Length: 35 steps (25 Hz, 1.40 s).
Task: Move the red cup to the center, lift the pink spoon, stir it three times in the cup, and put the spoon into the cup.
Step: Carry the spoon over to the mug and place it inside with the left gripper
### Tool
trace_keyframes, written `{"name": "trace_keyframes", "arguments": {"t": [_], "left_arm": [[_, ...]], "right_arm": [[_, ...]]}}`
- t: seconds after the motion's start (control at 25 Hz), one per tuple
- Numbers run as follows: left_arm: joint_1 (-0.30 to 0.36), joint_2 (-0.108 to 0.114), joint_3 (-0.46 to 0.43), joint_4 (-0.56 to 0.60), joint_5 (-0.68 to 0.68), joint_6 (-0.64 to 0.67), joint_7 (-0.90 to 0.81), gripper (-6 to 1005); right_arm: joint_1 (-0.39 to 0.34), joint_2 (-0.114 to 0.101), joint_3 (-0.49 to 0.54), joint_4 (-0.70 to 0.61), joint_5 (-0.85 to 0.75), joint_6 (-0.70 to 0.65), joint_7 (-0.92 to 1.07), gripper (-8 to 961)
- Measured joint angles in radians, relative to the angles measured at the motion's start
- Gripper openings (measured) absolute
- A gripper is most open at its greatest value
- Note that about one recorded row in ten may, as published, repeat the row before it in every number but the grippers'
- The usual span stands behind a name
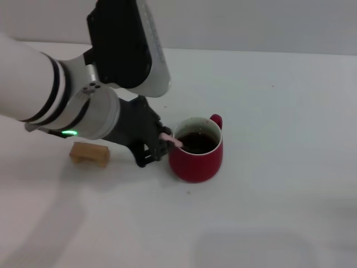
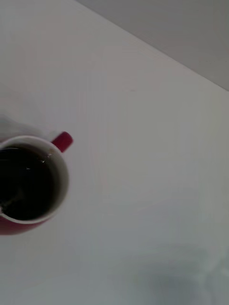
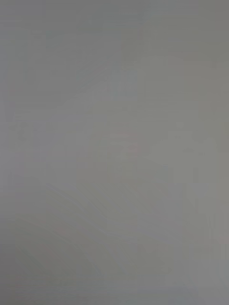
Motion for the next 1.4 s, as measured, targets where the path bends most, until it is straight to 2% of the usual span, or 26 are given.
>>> {"name": "trace_keyframes", "arguments": {"t": [0.32, 0.56, 1.0, 1.4], "left_arm": [[0.009, 0.001, -0.008, -0.016, 0.073, -0.020, -0.014, 167], [0.001, -0.002, -0.026, -0.007, 0.081, 0.011, -0.014, 167], [-0.020, -0.005, 0.017, 0.016, 0.029, 0.088, -0.014, 167], [0.006, -0.003, 0.062, -0.049, -0.017, 0.078, -0.028, 160]], "right_arm": [[0.006, 0.000, -0.002, 0.000, 0.000, 0.002, 0.000, 0], [-0.006, 0.000, -0.007, 0.001, 0.000, 0.002, 0.000, 0], [-0.012, 0.000, -0.015, -0.002, 0.000, 0.001, 0.000, 0], [-0.012, 0.000, -0.022, -0.004, 0.000, 0.000, 0.000, -1]]}}
